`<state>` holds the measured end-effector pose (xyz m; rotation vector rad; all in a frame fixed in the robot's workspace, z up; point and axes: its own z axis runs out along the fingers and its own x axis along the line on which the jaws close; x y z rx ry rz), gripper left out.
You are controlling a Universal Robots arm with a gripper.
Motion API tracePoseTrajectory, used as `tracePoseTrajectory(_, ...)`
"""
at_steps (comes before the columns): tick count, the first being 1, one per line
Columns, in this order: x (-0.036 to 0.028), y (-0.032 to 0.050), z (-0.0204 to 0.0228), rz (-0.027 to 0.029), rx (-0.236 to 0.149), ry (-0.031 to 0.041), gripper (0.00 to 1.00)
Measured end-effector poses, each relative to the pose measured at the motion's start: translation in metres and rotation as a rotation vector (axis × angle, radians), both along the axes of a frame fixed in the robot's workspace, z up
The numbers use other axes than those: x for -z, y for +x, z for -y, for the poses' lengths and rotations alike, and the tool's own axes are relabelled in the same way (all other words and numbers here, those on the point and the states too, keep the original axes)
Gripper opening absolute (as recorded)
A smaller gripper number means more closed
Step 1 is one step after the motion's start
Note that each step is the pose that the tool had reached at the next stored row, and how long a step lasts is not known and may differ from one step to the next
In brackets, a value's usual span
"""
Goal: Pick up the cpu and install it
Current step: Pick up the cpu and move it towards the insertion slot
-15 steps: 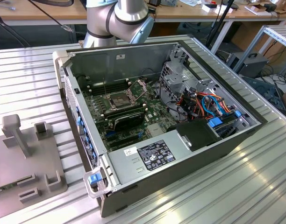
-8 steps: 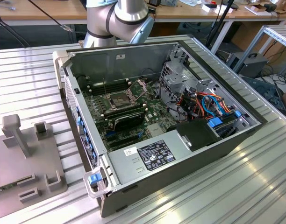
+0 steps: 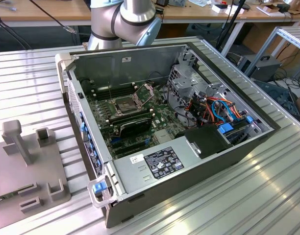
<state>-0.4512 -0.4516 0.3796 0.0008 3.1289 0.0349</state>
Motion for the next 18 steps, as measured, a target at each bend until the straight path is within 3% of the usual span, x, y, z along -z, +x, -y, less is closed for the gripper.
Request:
tracePoseTrajectory(9,-0.0124,0.0,0.0,0.0001,0.0,-0.0001,0.54)
tracePoseTrajectory(18,-0.0136,0.0011,-0.0001,-0.0003,0.0,-0.0003,0.54)
